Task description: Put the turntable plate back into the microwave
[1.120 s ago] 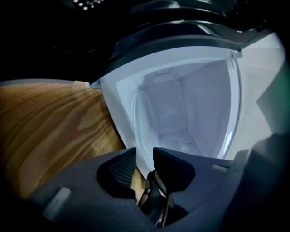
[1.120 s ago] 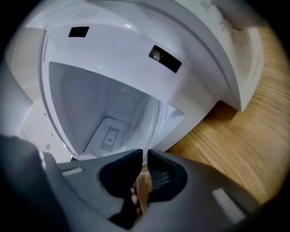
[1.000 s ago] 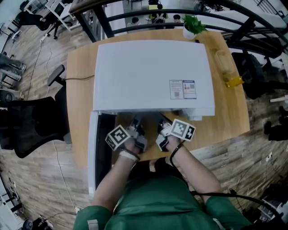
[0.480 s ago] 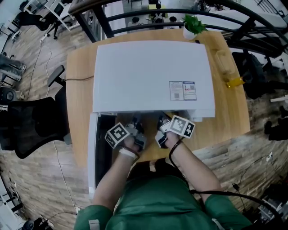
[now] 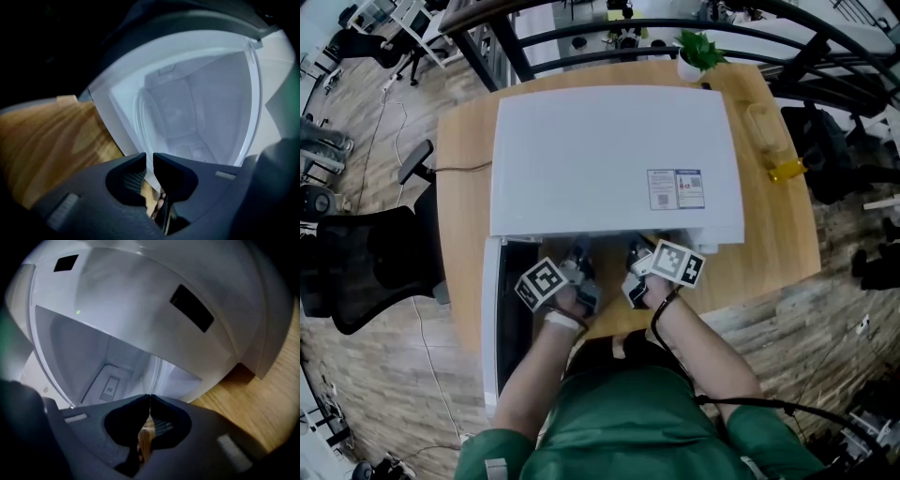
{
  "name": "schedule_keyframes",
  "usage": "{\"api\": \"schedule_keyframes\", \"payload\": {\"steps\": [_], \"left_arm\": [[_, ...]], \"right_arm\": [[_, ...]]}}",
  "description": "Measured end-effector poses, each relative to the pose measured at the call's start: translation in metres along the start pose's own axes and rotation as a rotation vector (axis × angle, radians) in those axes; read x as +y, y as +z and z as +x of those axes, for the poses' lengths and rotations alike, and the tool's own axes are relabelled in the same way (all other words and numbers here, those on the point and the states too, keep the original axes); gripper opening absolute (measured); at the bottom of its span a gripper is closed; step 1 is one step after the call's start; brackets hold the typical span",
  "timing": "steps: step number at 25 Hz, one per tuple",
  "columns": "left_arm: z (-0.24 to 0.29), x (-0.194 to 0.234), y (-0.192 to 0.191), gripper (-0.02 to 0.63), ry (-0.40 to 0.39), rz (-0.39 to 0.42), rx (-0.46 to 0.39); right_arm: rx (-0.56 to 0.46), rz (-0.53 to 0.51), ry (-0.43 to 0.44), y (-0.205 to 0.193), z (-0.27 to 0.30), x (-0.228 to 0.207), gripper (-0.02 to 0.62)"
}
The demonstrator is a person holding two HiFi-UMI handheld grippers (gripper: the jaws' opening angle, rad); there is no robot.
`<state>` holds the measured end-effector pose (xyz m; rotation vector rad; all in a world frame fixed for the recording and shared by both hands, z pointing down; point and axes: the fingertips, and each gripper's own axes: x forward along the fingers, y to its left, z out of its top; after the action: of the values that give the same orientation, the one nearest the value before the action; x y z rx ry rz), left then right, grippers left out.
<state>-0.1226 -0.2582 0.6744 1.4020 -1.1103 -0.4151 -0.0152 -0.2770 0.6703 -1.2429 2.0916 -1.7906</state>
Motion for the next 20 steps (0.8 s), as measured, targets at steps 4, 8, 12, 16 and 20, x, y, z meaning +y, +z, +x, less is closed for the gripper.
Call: {"api": "schedule_keyframes", "payload": {"steps": [4,8,12,16,20], "left_arm": [[-0.008,0.005,0.018,0.051,0.036,0.002,-0.074],[-0.006,0.003,0.019,0.046,0.040,0.011,-0.078],[-0.001,0.000,0.019,0.044,0.029,0.000,-0.084],[0.010,-0.006,0.011,0.046,0.016,0.046,-0.030],[0.006,-0.004,0.002,0.048,0.008,0.041,-0.018]], "right_arm": [[0.001,-0.018,0.000,0.002,-0.001,0.002,0.017],[0.003,-0.025,-0.020,0.005,-0.001,0.001,0.017],[-0.005,-0.015,-0.017,0.007,-0.001,0.000,0.017],[-0.005,-0.009,-0.020,0.004,-0.002,-0.002,0.017],[-0.010,-0.010,-0.022,0.003,-0.005,-0.002,0.017]]}}
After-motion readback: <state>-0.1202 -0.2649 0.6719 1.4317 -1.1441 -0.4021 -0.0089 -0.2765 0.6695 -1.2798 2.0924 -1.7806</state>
